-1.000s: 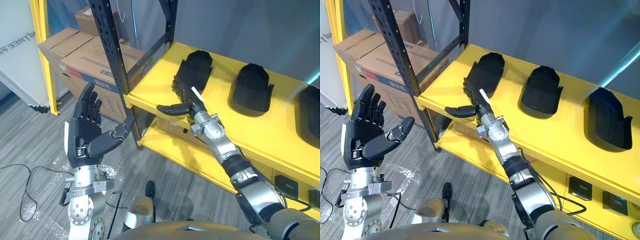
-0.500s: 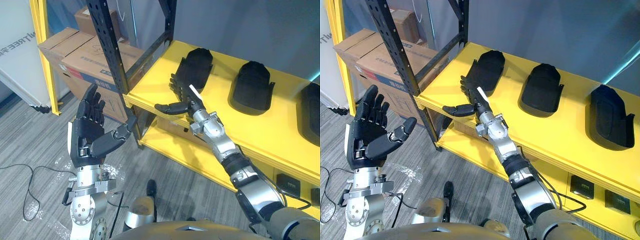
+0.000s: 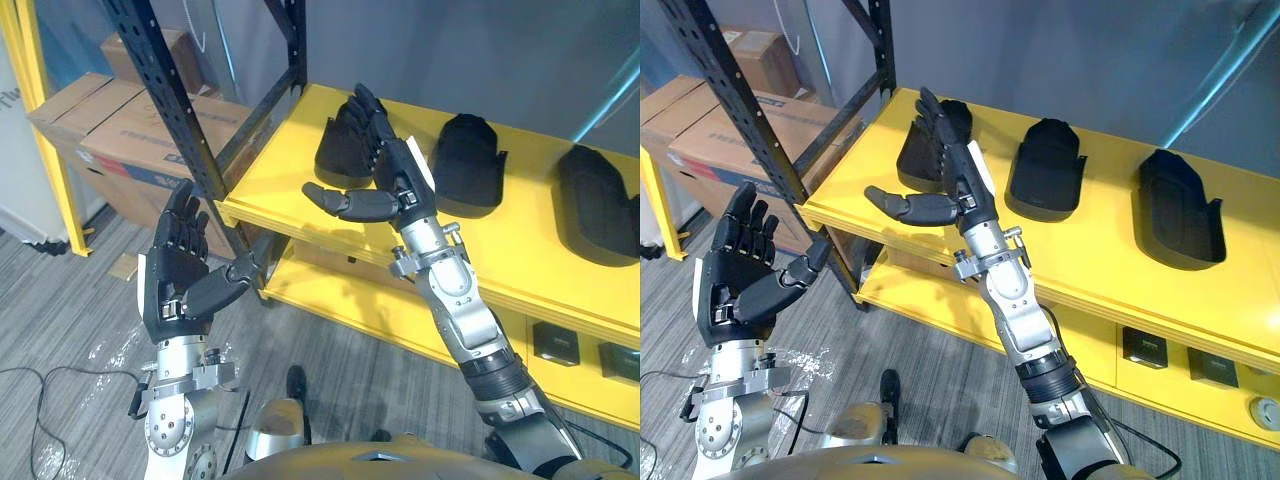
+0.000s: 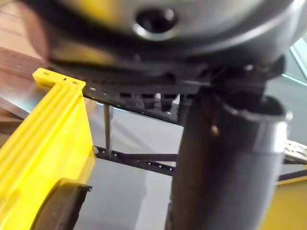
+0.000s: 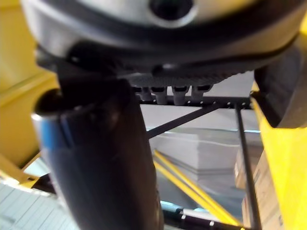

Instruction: Walk over and take three plastic housings, then place them on the shelf

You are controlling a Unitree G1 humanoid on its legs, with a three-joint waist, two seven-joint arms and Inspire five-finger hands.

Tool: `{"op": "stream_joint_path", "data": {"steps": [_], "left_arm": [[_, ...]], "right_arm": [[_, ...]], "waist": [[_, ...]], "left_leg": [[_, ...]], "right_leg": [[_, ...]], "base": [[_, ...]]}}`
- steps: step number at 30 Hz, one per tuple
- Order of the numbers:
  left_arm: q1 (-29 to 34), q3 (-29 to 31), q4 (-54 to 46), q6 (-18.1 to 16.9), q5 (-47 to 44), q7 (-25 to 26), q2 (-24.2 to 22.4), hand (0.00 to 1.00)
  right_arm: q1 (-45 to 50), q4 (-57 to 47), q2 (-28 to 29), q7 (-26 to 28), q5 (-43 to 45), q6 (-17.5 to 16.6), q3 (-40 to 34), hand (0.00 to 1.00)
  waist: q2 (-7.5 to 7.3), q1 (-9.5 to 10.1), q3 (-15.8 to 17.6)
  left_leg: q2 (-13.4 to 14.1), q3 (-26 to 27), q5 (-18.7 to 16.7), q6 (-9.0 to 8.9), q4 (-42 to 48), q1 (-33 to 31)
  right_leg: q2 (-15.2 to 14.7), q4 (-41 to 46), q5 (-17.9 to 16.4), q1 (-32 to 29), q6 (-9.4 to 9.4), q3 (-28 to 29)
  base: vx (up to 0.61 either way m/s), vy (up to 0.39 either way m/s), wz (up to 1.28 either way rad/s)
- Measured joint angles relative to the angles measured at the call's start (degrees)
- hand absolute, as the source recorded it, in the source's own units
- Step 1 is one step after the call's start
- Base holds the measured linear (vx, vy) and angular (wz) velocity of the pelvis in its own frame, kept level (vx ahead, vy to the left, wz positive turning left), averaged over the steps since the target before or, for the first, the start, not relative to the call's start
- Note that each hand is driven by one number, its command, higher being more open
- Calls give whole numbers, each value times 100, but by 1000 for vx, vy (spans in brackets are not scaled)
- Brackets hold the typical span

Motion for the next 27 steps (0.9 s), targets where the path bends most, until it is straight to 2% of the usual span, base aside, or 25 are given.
{"op": "stream_joint_path", "data": {"steps": [5,7,15,27], "left_arm": [[8,-172,0,6,1,212,10,100],[7,-218,0,6,1,255,12,100],[7,-398,0,23,6,434,37,100],[29,-393,-1,37,0,396,34,100]], "right_arm": [[308,5,-4,-339,-332,563,-40,100],[308,10,-4,-450,-352,652,-34,100],[266,197,4,-1064,-775,689,-14,100],[-12,1403,219,-1137,-757,818,22,100]], "waist": [[9,-39,-90],[10,-55,-91],[97,-50,-199],[128,25,-303]], "left_leg": [[18,52,-16,-15,5,12],[28,55,-16,-17,5,13],[31,48,-18,-24,2,12],[45,-84,32,-54,4,-15]], "right_leg": [[12,8,31,-12,46,57],[23,7,32,-12,46,63],[30,7,27,-10,39,58],[51,99,-25,-14,-30,-49]], "base": [[20,-13,-5],[4,-6,-2],[0,0,0],[-4,-4,5]]}}
